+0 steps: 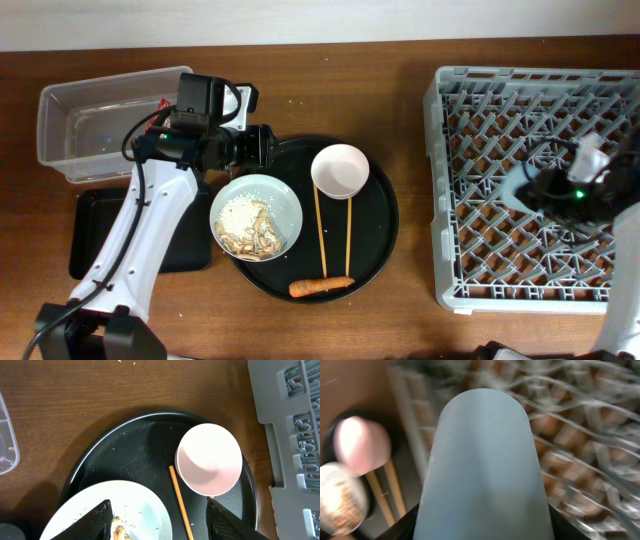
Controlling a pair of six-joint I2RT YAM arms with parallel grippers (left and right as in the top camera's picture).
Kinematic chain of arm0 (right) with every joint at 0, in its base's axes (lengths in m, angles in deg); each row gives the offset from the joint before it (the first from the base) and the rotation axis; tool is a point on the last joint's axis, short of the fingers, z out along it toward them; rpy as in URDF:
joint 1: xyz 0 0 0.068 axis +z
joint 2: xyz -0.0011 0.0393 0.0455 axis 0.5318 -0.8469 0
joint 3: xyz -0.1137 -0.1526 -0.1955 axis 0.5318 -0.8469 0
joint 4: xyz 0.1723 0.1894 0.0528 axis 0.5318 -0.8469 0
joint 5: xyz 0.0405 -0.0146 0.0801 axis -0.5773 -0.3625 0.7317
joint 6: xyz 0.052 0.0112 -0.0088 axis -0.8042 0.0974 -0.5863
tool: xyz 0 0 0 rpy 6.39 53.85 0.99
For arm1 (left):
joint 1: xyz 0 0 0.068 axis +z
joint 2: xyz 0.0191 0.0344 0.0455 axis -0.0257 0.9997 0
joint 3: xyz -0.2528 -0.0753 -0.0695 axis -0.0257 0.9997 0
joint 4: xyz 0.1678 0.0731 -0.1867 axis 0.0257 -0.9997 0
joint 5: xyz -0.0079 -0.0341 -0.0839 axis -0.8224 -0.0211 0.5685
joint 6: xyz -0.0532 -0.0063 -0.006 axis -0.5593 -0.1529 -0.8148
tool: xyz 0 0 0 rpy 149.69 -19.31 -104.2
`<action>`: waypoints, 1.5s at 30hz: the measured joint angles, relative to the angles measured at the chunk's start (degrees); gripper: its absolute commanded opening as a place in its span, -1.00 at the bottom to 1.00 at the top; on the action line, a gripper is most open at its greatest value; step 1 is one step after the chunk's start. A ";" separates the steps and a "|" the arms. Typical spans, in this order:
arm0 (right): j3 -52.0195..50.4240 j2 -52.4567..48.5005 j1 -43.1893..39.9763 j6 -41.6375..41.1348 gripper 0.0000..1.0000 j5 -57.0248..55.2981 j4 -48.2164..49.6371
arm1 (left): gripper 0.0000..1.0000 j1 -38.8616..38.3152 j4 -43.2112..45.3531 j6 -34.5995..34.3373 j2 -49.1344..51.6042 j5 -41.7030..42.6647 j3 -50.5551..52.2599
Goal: Sort waste into correct bins and load items into the dishwasher rack
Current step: 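Place the blue cup upside down in the dish rack with the right gripper, then grasp the pink bowl on the tray with the right gripper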
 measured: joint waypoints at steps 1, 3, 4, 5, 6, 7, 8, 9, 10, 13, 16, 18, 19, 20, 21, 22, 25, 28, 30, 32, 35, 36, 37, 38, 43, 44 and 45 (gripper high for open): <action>0.07 0.00 -2.62 -1.22 -0.38 -4.61 -0.33 | 0.20 0.00 0.02 0.00 0.00 -0.07 0.00; 0.13 0.00 -6.75 -3.63 -0.37 -11.43 -0.22 | 0.20 0.02 0.00 0.00 0.00 -0.20 0.00; 0.13 0.00 -8.22 -4.22 -0.37 -12.98 0.07 | 0.20 0.00 0.00 0.04 0.00 -0.20 0.00; 0.15 0.00 -10.27 -5.22 -0.37 -14.97 0.96 | 0.21 0.00 -0.09 0.17 0.00 -0.20 0.00; 0.15 0.00 -12.24 -5.99 -0.38 -16.65 1.88 | 0.28 0.02 -0.17 0.17 0.00 -0.22 0.00; 0.15 0.00 -13.35 -7.06 -0.37 -18.18 2.54 | 0.29 0.00 -0.20 0.17 0.00 -0.22 0.00; 0.15 -0.09 -14.45 -8.09 -0.37 -19.32 2.78 | 0.29 0.02 -0.20 0.22 0.00 -0.20 0.00; 0.15 -0.61 -15.87 -9.07 -0.30 -20.22 2.95 | 0.29 0.00 -0.22 0.35 0.00 -0.22 0.00; 0.15 -1.57 -16.76 -9.77 -0.19 -20.50 2.95 | 0.30 0.02 -0.59 0.37 0.00 -0.22 0.00; 0.15 -5.27 -16.94 -10.16 0.01 -20.31 2.93 | 0.30 0.02 -0.90 0.37 0.00 -0.22 0.00; 0.15 -7.48 -16.94 -10.36 0.34 -19.17 2.84 | 0.31 0.00 -0.98 0.37 0.00 -0.22 0.00; 0.15 -8.02 -16.94 -10.84 0.41 -18.58 2.47 | 0.32 0.02 -1.01 0.37 0.00 -0.22 0.00; 0.15 -8.28 -16.94 -10.97 0.49 -18.12 2.32 | 0.32 0.02 -1.01 0.37 0.00 -0.22 0.00; 0.15 -8.28 -16.94 -11.02 0.51 -18.03 2.25 | 0.33 0.02 -1.01 0.37 0.00 -0.22 0.00; 0.15 -8.28 -16.94 -11.08 0.51 -17.68 2.14 | 0.32 0.00 -1.01 0.37 0.00 -0.22 0.00; 0.15 -8.28 -16.94 -11.08 0.52 -16.90 1.84 | 0.33 0.00 -1.01 0.37 0.00 -0.22 0.00; 0.15 -8.28 -16.94 -11.13 0.51 -16.00 1.84 | 0.33 0.02 -1.01 0.37 0.02 -0.22 0.00; 0.15 -8.28 -16.94 -9.90 0.43 -9.35 1.86 | 0.41 0.00 -1.22 0.37 0.00 -0.22 0.00; 0.24 -8.28 -14.56 -6.78 0.43 -2.49 2.29 | 0.45 0.00 -1.70 0.37 0.00 -0.26 0.00; 1.60 -7.80 -8.83 -5.03 0.44 -0.02 2.60 | 0.47 0.02 -1.81 0.37 0.00 -0.42 0.00; 6.64 -5.11 6.40 -3.41 0.42 1.88 6.67 | 0.50 0.02 -2.67 0.37 0.00 -2.01 0.00; 7.26 -4.66 12.39 -3.30 0.42 2.12 9.86 | 0.57 0.02 -3.28 0.37 0.00 -3.28 0.00; 7.43 -4.83 21.51 -3.06 0.42 2.14 14.05 | 0.59 0.00 -4.59 0.39 0.00 -5.09 0.00; 7.43 -5.07 26.03 -3.02 0.42 1.53 15.91 | 0.60 0.02 -5.14 0.39 0.02 -6.60 0.00; 7.67 -16.00 44.15 -5.66 0.31 -6.82 24.39 | 0.64 0.02 -5.99 0.39 0.00 -8.96 0.00; 7.67 -18.91 45.59 -6.95 0.24 -7.56 25.44 | 0.63 0.02 -5.97 0.42 0.00 -9.05 0.00; 7.65 -24.02 47.39 -8.81 0.18 -8.37 26.58 | 0.64 0.02 -6.05 0.42 0.00 -9.22 0.00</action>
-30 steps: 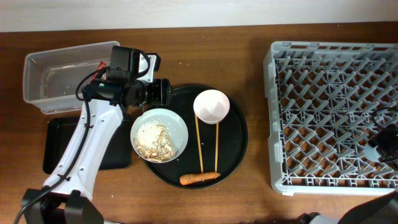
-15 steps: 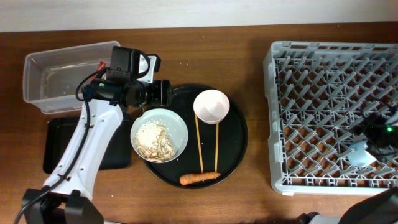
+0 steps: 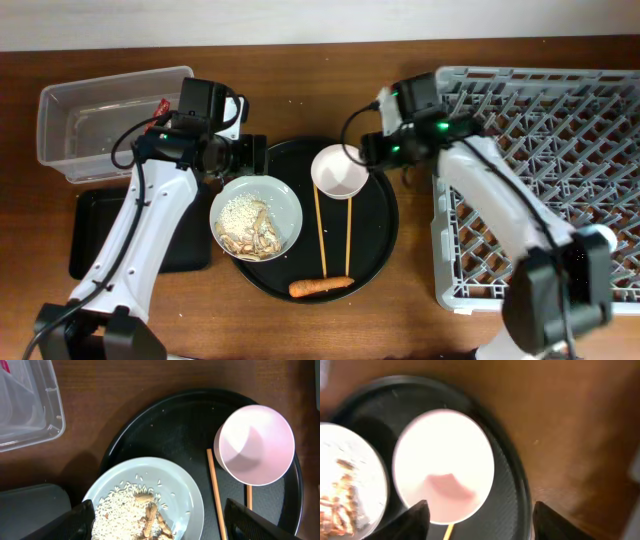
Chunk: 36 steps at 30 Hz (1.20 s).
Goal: Sort waste into correct bins and load items into the dishwasher rack
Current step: 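Grasp the pink bowl on the tray with the right gripper, then place the pink bowl in the back right of the dish rack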
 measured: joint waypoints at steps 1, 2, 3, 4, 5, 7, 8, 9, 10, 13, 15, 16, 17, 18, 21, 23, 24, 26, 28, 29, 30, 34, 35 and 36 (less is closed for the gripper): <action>0.00 -2.12 0.55 -0.55 0.11 -0.24 0.44 | 0.64 -0.02 -0.09 -0.02 0.00 -0.72 0.00; 0.00 -3.26 0.94 -1.01 0.10 -0.48 0.92 | 0.64 0.00 -0.13 -0.02 0.00 -1.29 0.00; 0.00 -4.74 1.22 -1.44 0.06 -0.85 1.31 | 0.64 0.00 -0.26 -0.02 0.00 -1.88 0.00; 0.00 -5.92 1.31 -2.40 -0.01 -1.09 1.33 | 0.64 0.00 -0.31 -0.02 0.00 -2.21 0.00; 0.00 -6.40 1.31 -2.91 -0.14 -1.44 1.36 | 0.65 0.00 -0.31 -0.02 0.00 -2.34 0.00; 0.00 -7.08 1.31 -3.93 -0.24 -1.95 1.46 | 0.65 0.00 -0.35 -0.02 0.00 -2.56 0.00; 0.00 -7.13 1.31 -4.09 -0.24 -2.12 1.46 | 0.65 -0.02 -0.37 -0.02 0.00 -2.56 0.00; 0.00 -7.15 1.31 -4.15 -0.24 -2.29 1.44 | 0.65 0.00 -0.37 -0.02 0.00 -2.56 0.00; -0.02 -7.19 1.31 -4.15 -0.24 -2.32 1.44 | 0.65 0.00 -0.37 0.00 0.00 -2.58 0.00; -0.50 -7.30 1.31 -4.15 -0.24 -2.32 1.49 | 0.65 0.00 -0.39 -0.02 0.00 -2.56 0.00; -2.01 -7.80 1.53 -4.15 -0.31 -2.34 1.53 | 0.66 0.00 -0.50 -0.02 0.00 -2.58 0.00; -2.08 -8.17 1.68 -4.15 -0.42 -2.34 1.55 | 0.66 0.00 -0.50 -0.02 0.00 -2.58 0.00; -2.08 -8.48 1.75 -4.09 -0.61 -2.34 1.51 | 0.65 0.00 -0.52 -0.02 0.00 -2.58 0.00; -2.14 -8.61 1.81 -4.22 -0.76 -2.34 1.51 | 0.66 -0.02 -0.52 0.00 0.00 -2.58 0.00; -2.19 -8.61 1.81 -4.20 -0.92 -2.49 1.49 | 0.66 0.00 -0.52 -0.02 0.00 -2.58 0.00; -2.19 -8.00 1.20 -4.35 -0.92 -2.54 1.57 | 0.65 0.00 -0.52 -0.02 0.00 -2.60 0.00; -2.19 -7.39 0.72 -4.33 -0.92 -2.56 1.49 | 0.65 0.00 -0.52 -0.02 0.00 -2.58 0.00; -2.19 -3.48 -1.60 -3.74 -0.92 -3.61 0.70 | 0.66 0.00 -0.52 -0.02 0.00 -2.73 0.00; -2.03 3.58 -4.70 -1.97 -0.92 -6.05 -0.24 | 0.65 0.00 -0.55 -0.02 0.00 -2.78 0.00; -1.73 8.24 -6.71 -0.42 -0.92 -9.09 -0.35 | 0.66 -0.02 -0.50 -0.02 0.00 -2.78 0.00; -1.51 10.99 -8.17 1.73 -0.92 -12.79 -0.26 | 0.65 -0.02 -0.55 -0.02 0.00 -2.78 0.00; -1.05 20.57 -18.18 12.33 -0.92 -33.42 4.09 | 0.65 -0.02 -0.52 -0.02 0.00 -2.82 0.00; -1.03 20.57 -20.20 14.05 -0.92 -39.54 6.03 | 0.66 -0.02 -0.52 -0.02 0.00 -2.93 0.00; -1.07 20.46 -21.90 15.34 -0.92 -44.44 8.35 | 0.65 0.00 -0.61 -0.02 0.00 -2.95 0.00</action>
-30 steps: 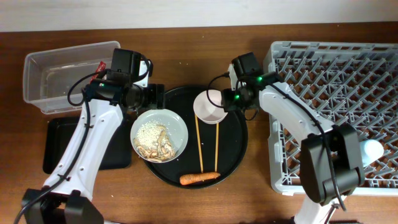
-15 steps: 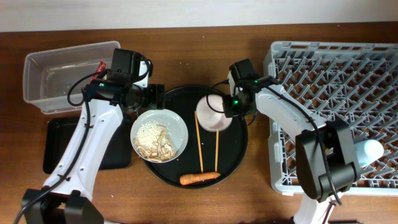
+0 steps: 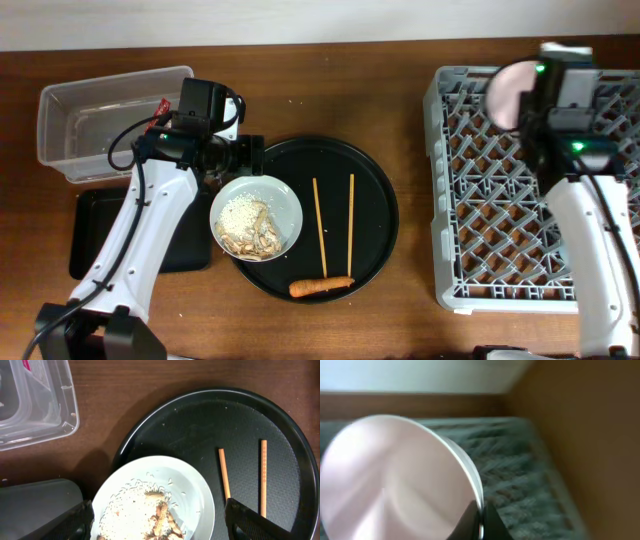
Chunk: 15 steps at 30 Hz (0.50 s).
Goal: Sort waste into correct bins and load items into the dishwasher rack
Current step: 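Place the pink bowl in the back right of the dish rack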
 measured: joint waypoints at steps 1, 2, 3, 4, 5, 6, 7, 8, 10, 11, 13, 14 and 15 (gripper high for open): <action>0.07 -0.39 -2.34 1.75 -0.92 -5.86 4.55 | 0.65 -0.02 0.02 0.00 0.00 -0.07 0.00; 0.20 -1.95 -5.33 3.98 -0.92 -11.67 10.03 | 0.65 0.00 -0.11 0.00 0.00 -0.07 0.00; 0.31 -3.34 -7.02 5.55 -0.92 -14.16 12.87 | 0.66 0.00 -0.15 0.00 0.00 0.00 0.00; 0.31 -6.01 -9.29 7.63 -0.92 -17.31 15.61 | 0.65 -0.02 -0.17 0.00 0.00 -0.02 0.00; 0.31 -8.22 -10.73 8.55 -0.92 -19.19 16.92 | 0.65 0.00 -0.17 0.00 0.00 0.00 0.00; 0.31 -11.26 -12.44 9.84 -0.92 -21.59 19.61 | 0.65 0.00 0.02 0.00 0.00 -0.11 0.00; 0.31 -13.81 -13.62 10.75 -0.92 -23.08 20.83 | 0.65 0.00 -0.02 0.00 0.00 -0.04 0.00; 0.31 -17.07 -15.17 11.54 -0.92 -24.41 21.86 | 0.66 0.00 -0.11 0.00 0.00 -0.02 0.00; 0.31 -22.08 -16.92 12.35 -0.92 -25.59 23.54 | 0.65 0.00 -0.09 0.00 0.00 -0.02 0.00; 0.31 -23.23 -17.09 12.31 -0.92 -25.64 23.76 | 0.66 0.00 -0.11 0.00 0.00 -0.04 0.00; 0.31 -25.18 -17.03 11.54 -0.92 -25.62 23.17 | 0.66 0.00 -0.09 0.00 0.00 -0.02 0.00; 0.31 -25.49 -17.03 9.92 -0.92 -25.29 20.76 | 0.65 0.00 -0.07 0.00 0.00 -0.02 0.00; 0.35 -25.51 -17.03 8.98 -0.92 -24.92 19.50 | 0.65 0.00 -0.07 0.00 0.00 -0.04 0.00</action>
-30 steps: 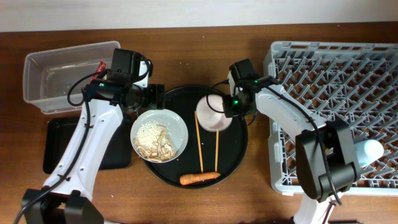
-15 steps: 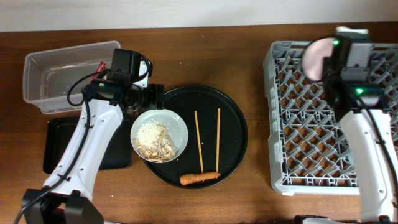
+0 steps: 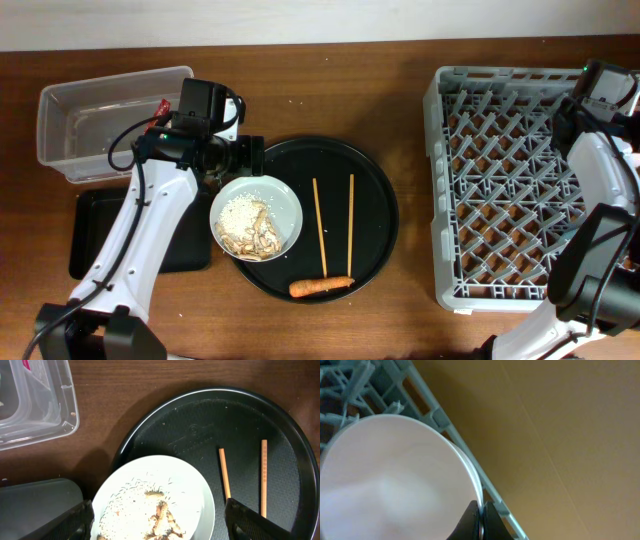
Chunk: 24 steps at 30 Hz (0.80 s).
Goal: Sort waste into correct bins and load items into the dishwasher rack
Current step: 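Place the pink bowl in the back right of the dish rack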
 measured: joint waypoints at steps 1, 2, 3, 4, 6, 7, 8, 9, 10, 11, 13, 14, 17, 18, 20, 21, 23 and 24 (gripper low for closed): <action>0.07 0.02 0.07 -1.27 -0.92 0.37 -2.05 | 0.65 0.00 -0.02 0.00 0.00 0.02 0.00; 0.15 0.02 0.04 -2.91 -0.92 0.42 -3.32 | 0.65 0.00 -0.02 0.00 0.00 0.02 0.00; 0.42 0.02 0.04 -4.59 -0.92 0.61 -4.96 | 0.66 0.00 -0.04 0.00 0.00 0.02 0.00; 0.46 0.02 0.04 -5.60 -0.92 0.61 -5.51 | 0.66 0.00 -0.02 0.00 0.00 0.02 0.00; 0.50 0.02 0.17 -6.80 -0.92 0.61 -6.16 | 0.65 0.00 -0.04 0.00 0.00 0.02 0.00; 0.50 0.02 0.37 -7.13 -0.92 0.57 -6.27 | 0.66 -0.02 -0.04 0.00 0.00 0.02 0.00; 0.50 0.02 0.81 -7.28 -0.92 0.39 -6.64 | 0.65 0.00 -0.04 0.00 0.00 0.02 0.00; 0.61 0.04 1.66 -7.43 -0.92 0.00 -7.17 | 0.65 0.00 -0.04 0.00 0.00 0.02 0.00; 0.68 0.11 2.45 -7.50 -0.92 -0.22 -7.39 | 0.66 0.00 -0.04 0.00 0.00 0.02 0.00; 0.72 0.24 3.06 -7.65 -0.92 -0.35 -7.52 | 0.65 0.00 -0.04 0.00 0.00 0.02 0.00; 0.76 0.22 4.68 -8.48 -0.92 2.29 -8.61 | 0.66 -0.02 -0.04 0.00 0.00 0.02 0.00; 0.76 0.22 5.40 -8.68 -0.92 3.56 -9.05 | 0.65 0.00 -0.02 0.00 0.00 0.02 0.00; 0.76 0.22 5.90 -8.81 -0.89 4.81 -10.32 | 0.66 0.00 -0.02 0.00 0.00 0.02 0.00; 0.76 0.22 5.99 -8.98 -0.64 5.16 -11.52 | 0.66 0.00 0.02 0.00 0.00 0.02 0.00; 0.90 0.22 6.19 -9.92 -0.35 6.99 -16.96 | 0.66 0.00 0.15 0.02 0.00 0.02 0.00; 0.70 0.11 6.32 -11.58 -0.33 10.14 -21.14 | 0.66 0.00 0.20 0.00 0.00 0.02 0.00; 0.66 0.00 6.45 -14.53 -0.28 13.66 -25.64 | 0.66 0.00 0.24 0.00 0.00 0.00 0.00; 0.66 0.00 6.45 -16.22 -0.25 15.19 -27.21 | 0.66 0.00 0.22 0.00 0.00 0.02 0.00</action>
